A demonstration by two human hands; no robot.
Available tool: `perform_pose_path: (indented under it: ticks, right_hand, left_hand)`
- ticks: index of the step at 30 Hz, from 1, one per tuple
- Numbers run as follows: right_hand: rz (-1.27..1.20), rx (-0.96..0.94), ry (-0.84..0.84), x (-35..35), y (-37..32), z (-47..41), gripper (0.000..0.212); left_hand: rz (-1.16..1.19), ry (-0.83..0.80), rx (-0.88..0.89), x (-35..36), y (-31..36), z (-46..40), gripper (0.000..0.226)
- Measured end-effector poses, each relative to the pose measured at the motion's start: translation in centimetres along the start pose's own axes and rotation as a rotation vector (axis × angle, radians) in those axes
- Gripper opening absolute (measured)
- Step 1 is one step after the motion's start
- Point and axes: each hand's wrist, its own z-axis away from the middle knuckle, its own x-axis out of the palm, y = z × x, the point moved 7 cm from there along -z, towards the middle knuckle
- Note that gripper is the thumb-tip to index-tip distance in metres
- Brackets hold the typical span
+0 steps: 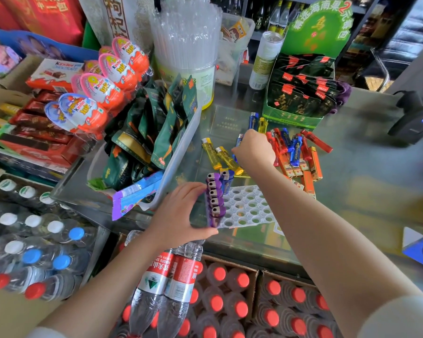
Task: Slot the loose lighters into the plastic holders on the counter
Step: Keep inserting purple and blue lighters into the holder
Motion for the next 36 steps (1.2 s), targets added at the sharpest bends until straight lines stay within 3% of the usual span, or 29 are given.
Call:
perform_pose_path:
  ticks: [4,7,9,12,17,21,30,36]
  right_hand:
    - [-0.120,0.060,-0.040,0.8,0.7,-1.0,0.034]
    - [-0.227,0.055,-0.110,1.0,1.0,-1.0,0.020]
    - [-0.451,0.075,-0.151,0.4,1.4,-0.4,0.006]
    - [-0.775,0.054,-0.174,-0.8,1.8,1.9,0.005]
    - [-0.845,-0.140,-0.122,-1.5,3.4,8.2,0.017]
    - [-0.949,-0.160,-0.053,-0.4,5.2,11.1,0.003]
    - [-0.720,-0.318,-0.145,1.4,3.9,11.6,0.013]
    - [-0.478,-0.530,-0.008,0.4,2.6,11.6,0.007]
  left_hand:
    - [-0.014,0.001,0.009,0.0,0.1,0.0,0.079]
    - [-0.012,-0.008,0.008,0.0,0.1,0.0,0.080]
    - [-0.013,-0.003,0.002,0.0,0.1,0.0,0.080]
    - [-0.017,-0.002,-0.022,0.1,0.0,0.0,0.083]
    - [-0.054,0.014,-0.018,0.1,-0.1,0.1,0.086]
    - [-0.046,0.012,-0.028,-0.1,0.1,0.0,0.083]
    - [-0.047,0.008,-0.037,-0.3,0.5,-0.1,0.084]
    - [-0.046,0.000,-0.048,-0.2,0.4,-0.1,0.083]
